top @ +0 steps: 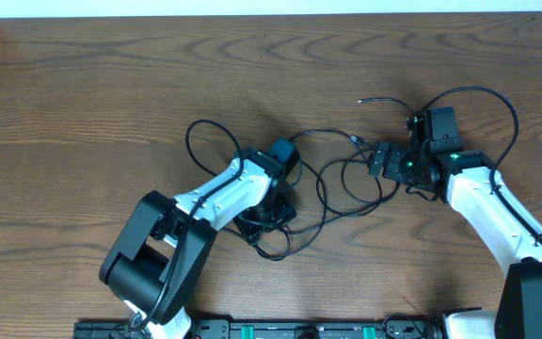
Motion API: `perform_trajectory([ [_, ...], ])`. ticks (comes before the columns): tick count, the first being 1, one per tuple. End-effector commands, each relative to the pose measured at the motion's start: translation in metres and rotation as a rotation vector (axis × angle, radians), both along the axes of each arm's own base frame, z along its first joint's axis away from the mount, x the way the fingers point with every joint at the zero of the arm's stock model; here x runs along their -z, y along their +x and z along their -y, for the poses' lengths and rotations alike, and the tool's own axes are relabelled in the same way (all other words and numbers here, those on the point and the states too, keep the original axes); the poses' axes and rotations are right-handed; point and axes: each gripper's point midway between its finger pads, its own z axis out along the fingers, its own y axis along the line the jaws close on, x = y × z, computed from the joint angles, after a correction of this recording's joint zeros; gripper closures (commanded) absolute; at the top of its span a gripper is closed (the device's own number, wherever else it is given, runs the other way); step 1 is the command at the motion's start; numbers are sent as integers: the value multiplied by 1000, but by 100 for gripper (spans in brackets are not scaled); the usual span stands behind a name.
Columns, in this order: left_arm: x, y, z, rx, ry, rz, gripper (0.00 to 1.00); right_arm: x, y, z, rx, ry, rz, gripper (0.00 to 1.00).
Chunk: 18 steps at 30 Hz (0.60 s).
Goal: Untangle cables
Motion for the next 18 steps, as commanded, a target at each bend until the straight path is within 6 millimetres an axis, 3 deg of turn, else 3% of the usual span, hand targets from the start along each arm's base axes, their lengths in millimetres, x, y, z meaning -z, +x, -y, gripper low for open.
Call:
perform_trajectory([
  [1, 14, -18, -20, -30, 88, -86, 32, 2, -2, -1, 6, -5, -6, 1],
  [9, 10, -17, -56, -36, 174, -119, 32, 2, -2, -1, 6, -5, -6, 1],
  [13, 10, -7, -73, -62, 217, -97, 49, 2, -2, -1, 6, -5, -7, 2],
  [17, 10, 4, -96, -59, 256, -76, 88, 2, -3, 0, 6, -5, -11, 2],
  [18, 10, 7, -103, -71, 261, -74, 92, 3, -4, 0, 6, -5, -12, 2],
])
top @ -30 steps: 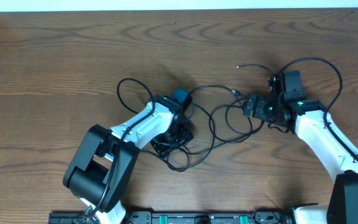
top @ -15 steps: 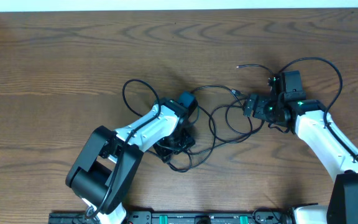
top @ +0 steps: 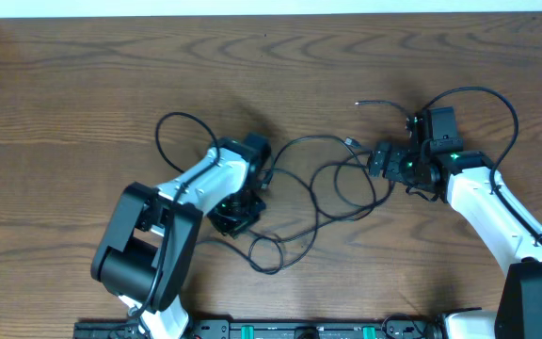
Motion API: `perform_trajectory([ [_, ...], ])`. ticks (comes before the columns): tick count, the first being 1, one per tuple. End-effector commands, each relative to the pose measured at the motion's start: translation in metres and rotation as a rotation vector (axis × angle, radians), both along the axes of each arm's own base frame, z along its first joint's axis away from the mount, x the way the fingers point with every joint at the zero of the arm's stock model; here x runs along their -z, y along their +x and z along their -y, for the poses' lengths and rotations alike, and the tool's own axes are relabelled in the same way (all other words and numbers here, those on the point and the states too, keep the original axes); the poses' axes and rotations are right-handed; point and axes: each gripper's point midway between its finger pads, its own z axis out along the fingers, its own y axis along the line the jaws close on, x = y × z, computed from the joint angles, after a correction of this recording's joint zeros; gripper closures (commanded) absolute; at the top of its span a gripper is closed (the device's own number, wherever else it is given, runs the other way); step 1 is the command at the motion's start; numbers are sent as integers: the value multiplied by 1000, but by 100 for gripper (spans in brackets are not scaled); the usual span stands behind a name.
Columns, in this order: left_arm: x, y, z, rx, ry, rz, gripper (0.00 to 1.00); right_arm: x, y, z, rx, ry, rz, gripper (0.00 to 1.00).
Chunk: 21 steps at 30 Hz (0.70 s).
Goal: Untangle cables
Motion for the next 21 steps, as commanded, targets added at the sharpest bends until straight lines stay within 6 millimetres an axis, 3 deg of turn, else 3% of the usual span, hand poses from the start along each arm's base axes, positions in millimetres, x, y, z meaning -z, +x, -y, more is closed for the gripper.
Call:
perform_trajectory([
  [1, 9, 6, -42, 6, 106, -7, 93, 2, -3, -1, 6, -4, -8, 2],
  [5, 2, 30, -62, -12, 65, 27, 93, 2, -2, -1, 6, -3, -7, 2],
  [7, -9, 53, -71, 16, 33, 72, 93, 2, -2, -1, 6, -3, -4, 2],
  [10, -37, 88, -83, 32, 6, 147, 93, 1, -1, -1, 6, -3, -3, 2],
  [16, -115, 157, -98, 63, -17, 353, 93, 1, -2, -5, -6, 19, -6, 1],
  [19, -138, 169, -93, 70, -31, 403, 93, 0, -5, -18, -56, 59, -10, 1],
  [21, -140, 169, -86, 77, -49, 405, 93, 2, -8, -30, -115, 60, -9, 1],
])
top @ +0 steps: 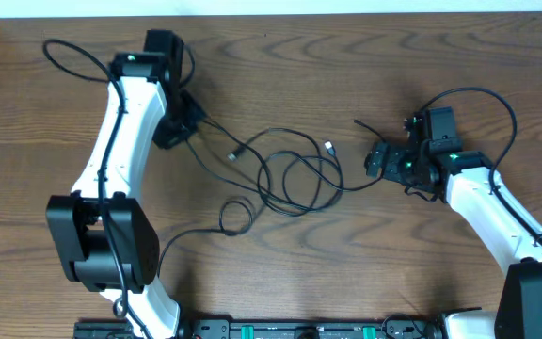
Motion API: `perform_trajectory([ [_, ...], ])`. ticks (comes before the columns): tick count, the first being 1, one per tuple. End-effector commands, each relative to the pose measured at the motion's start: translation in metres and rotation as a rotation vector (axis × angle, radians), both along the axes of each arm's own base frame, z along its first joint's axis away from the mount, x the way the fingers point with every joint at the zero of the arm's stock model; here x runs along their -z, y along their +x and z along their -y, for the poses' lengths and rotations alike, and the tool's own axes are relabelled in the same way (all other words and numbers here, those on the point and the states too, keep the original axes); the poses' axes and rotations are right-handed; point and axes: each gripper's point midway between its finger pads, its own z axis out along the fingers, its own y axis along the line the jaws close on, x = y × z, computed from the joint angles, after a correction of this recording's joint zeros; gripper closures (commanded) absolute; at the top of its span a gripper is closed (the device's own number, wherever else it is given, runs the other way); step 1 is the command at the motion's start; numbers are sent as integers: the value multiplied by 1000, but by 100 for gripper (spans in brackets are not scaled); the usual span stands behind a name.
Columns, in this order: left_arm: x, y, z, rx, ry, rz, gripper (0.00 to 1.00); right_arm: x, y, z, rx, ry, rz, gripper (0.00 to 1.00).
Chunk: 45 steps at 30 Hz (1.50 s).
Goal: Untangle cables
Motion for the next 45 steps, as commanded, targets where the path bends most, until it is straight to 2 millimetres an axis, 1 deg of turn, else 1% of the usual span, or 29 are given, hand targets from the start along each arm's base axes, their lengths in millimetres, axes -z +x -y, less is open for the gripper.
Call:
perform_trajectory([
  [1, -9, -1, 11, 57, -16, 5, 93, 7, -8, -27, -119, 22, -10, 1],
  [4, -7, -5, 20, 78, -29, -10, 93, 20, -13, -48, -246, -5, -12, 1],
  [7, -7, -7, 28, 99, -28, -13, 93, 36, -18, -64, -329, -34, -26, 1],
  [9, -7, -7, 33, 113, -28, -13, 93, 44, -18, -68, -346, -73, -35, 8],
  [12, -7, -8, 38, 126, -28, -13, 93, 50, -11, -58, -326, -176, -23, 23],
  [15, -7, -8, 38, 127, -28, -13, 93, 55, -7, -49, -305, -246, -14, 34],
  [16, -7, -8, 38, 127, -28, -13, 93, 60, -6, -47, -304, -257, -20, 43],
  [19, -7, -9, 38, 127, -28, -16, 93, 72, -9, -48, -309, -259, -50, 49],
  [21, -7, -9, 38, 127, -28, -19, 93, 84, -12, -48, -313, -265, -79, 55],
  [22, -7, -10, 38, 127, -27, -21, 93, 90, -15, -47, -312, -268, -95, 60],
  [23, -7, -10, 38, 127, -27, -22, 93, 93, -16, -47, -315, -270, -103, 70],
  [25, -7, -11, 38, 127, -27, -25, 93, 94, -16, -47, -315, -271, -108, 82],
  [28, -7, -12, 37, 127, -26, -29, 93, 91, -14, -47, -303, -273, -106, 94],
  [29, -7, -12, 37, 127, -26, -29, 93, 90, -12, -43, -286, -293, -109, 98],
  [30, -7, -12, 37, 127, -26, -29, 93, 89, -11, -36, -259, -319, -116, 99],
  [32, -7, -12, 37, 127, -24, -29, 93, 84, -8, -8, -159, -431, -138, 99],
  [34, -7, -11, 30, 122, 16, -25, 93, 72, -6, 36, -34, -586, -165, 99],
  [35, -7, -10, 26, 119, 39, -22, 93, 67, -5, 50, 10, -628, -174, 99],
  [36, -8, -9, 21, 116, 70, -20, 92, 59, -5, 71, 84, -683, -186, 99],
  [37, -8, -9, 17, 113, 89, -18, 92, 54, -5, 85, 139, -708, -198, 99],
  [38, -9, -8, 10, 107, 128, -15, 93, 49, -4, 104, 202, -722, -216, 99],
  [40, -11, -6, -6, 81, 196, -9, 92, 45, -2, 127, 281, -692, -243, 99],
  [42, -14, -5, -24, 35, 258, -3, 92, 45, 0, 143, 335, -634, -262, 99],
  [44, -18, -5, -54, -58, 328, 3, 92, 48, 2, 159, 384, -536, -281, 99],
  [45, -19, -5, -65, -90, 343, 3, 93, 50, 3, 162, 390, -496, -286, 99],
])
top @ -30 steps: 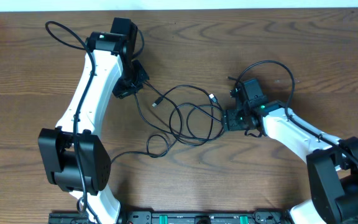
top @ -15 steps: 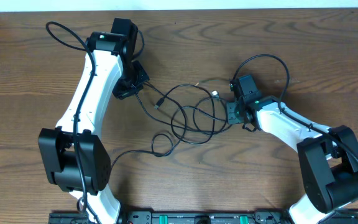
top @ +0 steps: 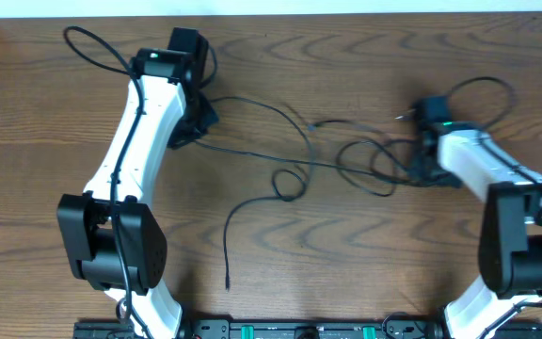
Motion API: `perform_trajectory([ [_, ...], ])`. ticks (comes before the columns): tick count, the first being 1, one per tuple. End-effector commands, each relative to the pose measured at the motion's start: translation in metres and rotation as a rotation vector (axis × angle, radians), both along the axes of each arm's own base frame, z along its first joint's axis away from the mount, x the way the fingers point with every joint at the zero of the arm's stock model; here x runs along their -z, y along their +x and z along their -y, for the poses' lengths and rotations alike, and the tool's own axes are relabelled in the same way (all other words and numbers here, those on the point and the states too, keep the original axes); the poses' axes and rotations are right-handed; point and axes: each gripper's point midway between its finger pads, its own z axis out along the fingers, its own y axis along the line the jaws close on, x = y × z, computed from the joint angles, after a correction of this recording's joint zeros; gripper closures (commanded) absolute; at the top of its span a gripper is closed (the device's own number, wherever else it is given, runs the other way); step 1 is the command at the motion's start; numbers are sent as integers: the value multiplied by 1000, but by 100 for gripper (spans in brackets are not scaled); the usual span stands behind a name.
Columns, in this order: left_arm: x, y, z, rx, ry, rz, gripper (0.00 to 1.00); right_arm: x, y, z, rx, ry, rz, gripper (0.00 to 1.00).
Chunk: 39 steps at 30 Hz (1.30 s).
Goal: Untangle cables
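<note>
Thin black cables (top: 280,160) lie across the middle of the wooden table. One strand runs nearly straight from my left gripper (top: 199,121) at the back left to a bunch of overlapping loops (top: 365,165) beside my right gripper (top: 420,168). Another strand arcs past a small plug (top: 314,125), makes a small loop (top: 288,184) and ends at a free tip (top: 228,282) near the front. Both grippers appear shut on cable, though their fingers are mostly hidden under the wrists.
The arms' own black leads curl at the back left (top: 92,47) and back right (top: 483,87). A black rail (top: 280,330) with both arm bases runs along the front edge. The table's left edge shows at far left.
The right gripper has swung up and right, taking its cable along. The tangle of loops, formerly mid-table, is now stretched out; one strand lies nearly straight and a free end has moved toward the front.
At first both grippers were close together over a tight tangle at mid-table. The left gripper then sat slightly left with cable in it, and after that at the far back left, spreading the loops. Now the right gripper has shifted too and the cables lie drawn out.
</note>
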Motion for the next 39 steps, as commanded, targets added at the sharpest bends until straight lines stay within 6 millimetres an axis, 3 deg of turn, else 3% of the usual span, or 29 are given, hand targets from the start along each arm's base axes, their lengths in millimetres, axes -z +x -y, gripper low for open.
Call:
perform_trajectory([
  [1, -14, 0, -79, -191, 216, 38, 93, 2, 1, 31, 101, 57, 16, 99],
  [7, -11, -16, -135, -355, 195, 11, 92, 7, 14, 12, 25, 290, 57, 99],
  [11, -2, -25, -143, -400, 143, -18, 93, 5, 26, -5, -40, 356, 97, 99],
  [17, 12, -36, -148, -415, 147, -56, 93, 3, 36, -2, -50, 330, 136, 99],
  [19, 16, -39, -151, -415, 170, -65, 93, 3, 35, 5, -42, 291, 132, 98],
  [24, 0, -61, -197, -543, 454, -65, 92, -1, 17, 50, 70, 59, 79, 96],
  [28, -7, -78, -221, -664, 522, -66, 93, -6, 3, 80, 186, -52, 63, 94],
  [34, -5, -108, -254, -861, 502, -83, 92, -4, 1, 85, 210, -19, 70, 94],
  [39, 8, -122, -259, -941, 358, -116, 93, -4, 3, 85, 222, -13, 82, 91],
])
